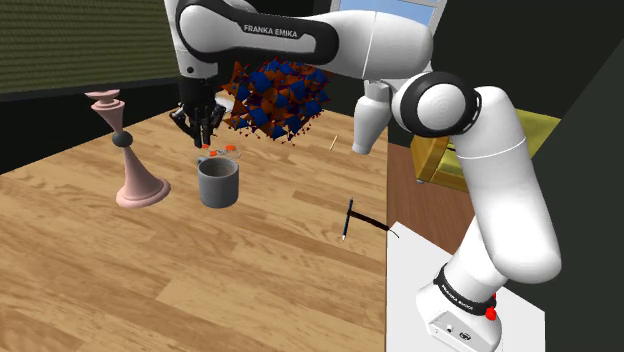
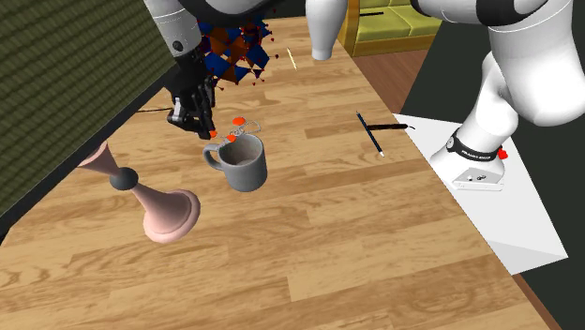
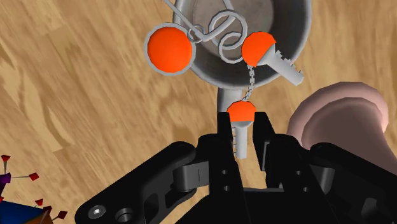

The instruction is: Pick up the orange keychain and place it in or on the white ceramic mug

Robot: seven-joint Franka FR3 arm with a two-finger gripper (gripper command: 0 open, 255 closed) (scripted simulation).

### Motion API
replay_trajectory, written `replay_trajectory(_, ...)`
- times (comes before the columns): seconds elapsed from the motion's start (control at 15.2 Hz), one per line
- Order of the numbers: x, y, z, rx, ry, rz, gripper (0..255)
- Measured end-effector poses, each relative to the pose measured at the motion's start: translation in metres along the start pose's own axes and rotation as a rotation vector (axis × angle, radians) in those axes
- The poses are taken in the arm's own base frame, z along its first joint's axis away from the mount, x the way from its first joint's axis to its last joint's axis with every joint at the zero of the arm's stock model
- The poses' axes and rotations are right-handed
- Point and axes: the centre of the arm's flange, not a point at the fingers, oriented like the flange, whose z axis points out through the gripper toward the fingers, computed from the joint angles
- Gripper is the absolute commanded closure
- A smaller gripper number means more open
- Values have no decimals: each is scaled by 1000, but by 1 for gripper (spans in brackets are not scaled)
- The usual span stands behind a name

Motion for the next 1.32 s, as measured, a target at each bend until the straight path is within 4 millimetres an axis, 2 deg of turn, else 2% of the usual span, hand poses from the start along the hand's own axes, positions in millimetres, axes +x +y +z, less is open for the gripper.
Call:
replay_trajectory(0.4,0,1,31,0,1,0,255)
replay_trajectory(0.86,0,1,34,1,3,0,255)
replay_trajectory(0.92,0,1,34,1,3,0,0)
replay_trajectory(1.32,-1,1,36,0,-1,0,0)
